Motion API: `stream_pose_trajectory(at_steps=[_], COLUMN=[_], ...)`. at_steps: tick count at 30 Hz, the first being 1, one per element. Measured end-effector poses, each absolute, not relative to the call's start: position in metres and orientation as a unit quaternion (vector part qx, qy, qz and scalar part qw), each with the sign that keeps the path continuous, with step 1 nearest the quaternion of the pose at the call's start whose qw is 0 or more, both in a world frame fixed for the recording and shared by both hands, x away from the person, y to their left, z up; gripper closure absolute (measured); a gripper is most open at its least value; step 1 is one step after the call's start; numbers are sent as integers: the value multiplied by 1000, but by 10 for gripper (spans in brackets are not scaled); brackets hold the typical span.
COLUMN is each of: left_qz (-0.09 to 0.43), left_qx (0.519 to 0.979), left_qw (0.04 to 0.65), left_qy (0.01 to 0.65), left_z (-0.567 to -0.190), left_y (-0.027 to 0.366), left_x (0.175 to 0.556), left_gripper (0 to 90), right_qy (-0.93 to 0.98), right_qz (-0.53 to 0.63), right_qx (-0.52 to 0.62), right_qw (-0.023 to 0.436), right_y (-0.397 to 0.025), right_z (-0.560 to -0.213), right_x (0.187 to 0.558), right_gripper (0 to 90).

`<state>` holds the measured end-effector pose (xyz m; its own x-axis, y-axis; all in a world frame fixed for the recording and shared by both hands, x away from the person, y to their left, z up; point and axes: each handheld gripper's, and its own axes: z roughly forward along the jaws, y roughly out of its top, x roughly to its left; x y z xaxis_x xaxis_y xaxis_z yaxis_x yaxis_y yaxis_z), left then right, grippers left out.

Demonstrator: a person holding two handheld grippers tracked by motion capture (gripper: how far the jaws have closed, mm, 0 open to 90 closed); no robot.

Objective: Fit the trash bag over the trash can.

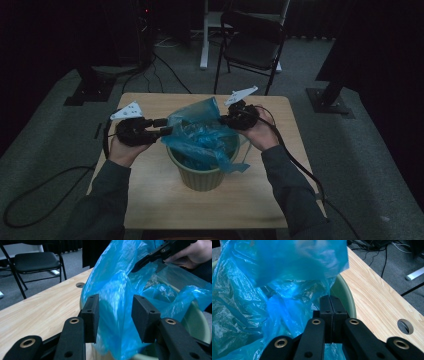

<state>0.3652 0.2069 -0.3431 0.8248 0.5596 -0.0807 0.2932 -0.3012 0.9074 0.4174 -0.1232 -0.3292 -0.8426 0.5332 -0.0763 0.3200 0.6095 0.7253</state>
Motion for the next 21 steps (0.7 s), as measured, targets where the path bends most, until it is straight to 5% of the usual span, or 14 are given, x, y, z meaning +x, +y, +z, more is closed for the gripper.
stream_pose_trajectory(at_steps=[2, 3, 6, 21], left_qz=[132, 134, 137, 142], left_qx=[804, 807, 811, 797], left_qw=[513, 507, 496, 467], left_qy=[270, 272, 277, 356], left_z=[-342, -343, -345, -364], left_y=[202, 200, 199, 218], left_x=[368, 370, 375, 398], left_gripper=[640, 753, 884, 900], right_qy=[885, 884, 883, 866], right_qz=[370, 371, 371, 352], right_qx=[241, 244, 247, 321], right_qw=[144, 144, 146, 152], right_y=[-123, -124, -127, -146], right_z=[-329, -328, -328, -343], right_x=[417, 418, 419, 445], right_gripper=[900, 900, 900, 900])
